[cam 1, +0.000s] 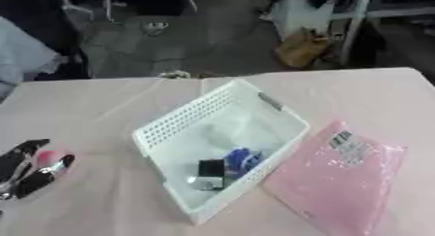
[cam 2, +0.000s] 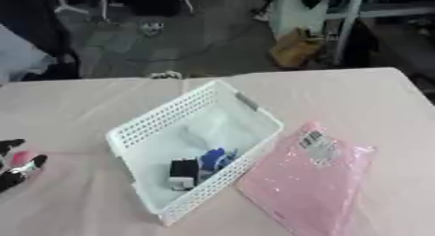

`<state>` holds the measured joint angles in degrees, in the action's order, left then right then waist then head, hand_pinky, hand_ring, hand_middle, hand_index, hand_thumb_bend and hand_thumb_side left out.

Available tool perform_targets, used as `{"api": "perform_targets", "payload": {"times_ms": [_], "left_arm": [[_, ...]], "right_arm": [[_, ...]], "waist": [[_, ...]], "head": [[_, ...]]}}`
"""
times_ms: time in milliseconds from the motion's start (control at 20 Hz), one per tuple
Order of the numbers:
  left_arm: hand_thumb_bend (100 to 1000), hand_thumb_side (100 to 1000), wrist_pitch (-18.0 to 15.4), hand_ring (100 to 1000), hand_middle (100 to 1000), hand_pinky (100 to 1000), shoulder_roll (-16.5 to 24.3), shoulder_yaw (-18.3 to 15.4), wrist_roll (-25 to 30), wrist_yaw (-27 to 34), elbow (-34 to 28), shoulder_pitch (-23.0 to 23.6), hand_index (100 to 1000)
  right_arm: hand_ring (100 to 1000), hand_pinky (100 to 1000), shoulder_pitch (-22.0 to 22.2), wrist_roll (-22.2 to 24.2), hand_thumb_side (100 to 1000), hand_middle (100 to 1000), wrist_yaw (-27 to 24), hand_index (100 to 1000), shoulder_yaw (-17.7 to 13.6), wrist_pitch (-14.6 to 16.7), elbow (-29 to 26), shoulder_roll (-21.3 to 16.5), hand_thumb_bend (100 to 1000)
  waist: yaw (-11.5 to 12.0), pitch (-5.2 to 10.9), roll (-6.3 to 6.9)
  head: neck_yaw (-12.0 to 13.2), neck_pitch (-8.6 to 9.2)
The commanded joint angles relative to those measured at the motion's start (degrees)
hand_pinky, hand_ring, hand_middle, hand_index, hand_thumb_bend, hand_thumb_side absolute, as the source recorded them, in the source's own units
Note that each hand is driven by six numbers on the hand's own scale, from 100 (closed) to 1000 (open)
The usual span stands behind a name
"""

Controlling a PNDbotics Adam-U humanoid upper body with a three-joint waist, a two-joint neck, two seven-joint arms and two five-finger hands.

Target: Pick up objects on the table and place them in the box.

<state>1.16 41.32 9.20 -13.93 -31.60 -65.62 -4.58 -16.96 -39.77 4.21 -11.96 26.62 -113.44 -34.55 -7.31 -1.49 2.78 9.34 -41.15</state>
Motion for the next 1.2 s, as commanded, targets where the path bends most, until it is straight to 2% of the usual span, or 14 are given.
{"api": "perform_targets", "payload": {"times_ms": [50, 200, 250, 400, 450, 500, 550, 900, 1000, 1050, 1200], "left_arm": [[677, 1000, 0.32, 937, 874, 802, 0.98, -0.02, 0.58, -0.73, 0.78, -1.09, 988], [679, 1000, 0.35, 936, 873, 805, 0.19, 0.11, 0.63, -1.89, 2.57, -1.88, 988], [675, 1000, 0.37, 890, 848, 764, -0.03, 0.03, 0.39, -2.32, 2.98, -2.08, 969], [665, 998, 0.68, 856, 831, 742, -0.56, -0.02, -0.63, -3.68, 3.98, -2.49, 960], [600, 942, 0.79, 771, 771, 581, -0.64, -0.03, -0.89, -4.03, 4.21, -2.56, 933], [600, 942, 1.07, 771, 771, 581, -0.76, -0.15, -1.43, -4.27, 4.38, -2.68, 933], [588, 940, 1.32, 748, 761, 511, -0.86, -0.16, -1.95, -4.46, 4.52, -2.74, 930], [572, 964, 1.9, 780, 770, 558, -0.98, -0.04, -3.54, -4.64, 4.78, -2.85, 939], [581, 977, 2.11, 817, 800, 621, -0.99, -0.09, -3.72, -4.72, 4.86, -2.81, 951], [589, 985, 2.27, 862, 826, 733, -0.97, -0.16, -3.85, -4.85, 4.94, -2.77, 965], [589, 986, 2.71, 870, 829, 758, -0.98, -0.49, -4.44, -5.41, 5.47, -2.72, 967]], "right_arm": [[806, 767, -0.35, -0.8, 1000, 757, -0.22, 763, -0.41, 0.69, -1.16, -1.42, 100], [806, 767, -0.35, -0.79, 1000, 757, -0.23, 763, -0.4, 0.67, -1.16, -1.34, 100], [806, 767, -0.31, -0.81, 1000, 756, -0.23, 762, -0.43, 0.67, -1.16, -1.32, 100], [806, 767, -0.28, -0.92, 1000, 756, -0.26, 762, -0.51, 0.77, -1.16, -1.32, 100], [806, 767, -0.28, -0.95, 1000, 756, -0.27, 762, -0.52, 0.8, -1.16, -1.33, 100], [806, 767, -0.25, -0.95, 1000, 756, -0.26, 762, -0.54, 0.78, -1.16, -1.31, 100], [806, 767, -0.21, -0.95, 1000, 756, -0.24, 761, -0.55, 0.75, -1.16, -1.26, 100], [806, 767, 0.08, -0.99, 1000, 756, -0.1, 760, -0.62, 0.65, -1.16, -1.07, 100], [806, 767, 0.07, -0.95, 1000, 756, -0.1, 760, -0.6, 0.63, -1.16, -1.02, 100], [807, 767, 0.09, -0.95, 1000, 756, -0.1, 760, -0.61, 0.63, -1.16, -1.02, 100], [806, 767, 0.11, -0.93, 1000, 756, -0.11, 760, -0.61, 0.61, -1.16, -0.96, 100]], "waist": [[-0.08, 0.64, 0.26], [-0.16, 0.58, 0.2], [-0.2, 0.53, 0.18], [-0.31, 0.44, 0.13], [-0.31, 0.43, 0.13], [-0.32, 0.43, 0.12], [-0.34, 0.41, 0.12], [-0.36, 0.4, 0.15], [-0.35, 0.38, 0.17], [-0.32, 0.37, 0.17], [-0.24, 0.32, 0.17]], "head": [[0.29, 0.55], [0.35, 0.68], [0.32, 0.78], [0.48, 0.86], [0.52, 0.84], [0.52, 0.85], [0.54, 0.89], [0.75, 1.07], [0.77, 1.18], [0.79, 1.23], [0.84, 1.41]]}}
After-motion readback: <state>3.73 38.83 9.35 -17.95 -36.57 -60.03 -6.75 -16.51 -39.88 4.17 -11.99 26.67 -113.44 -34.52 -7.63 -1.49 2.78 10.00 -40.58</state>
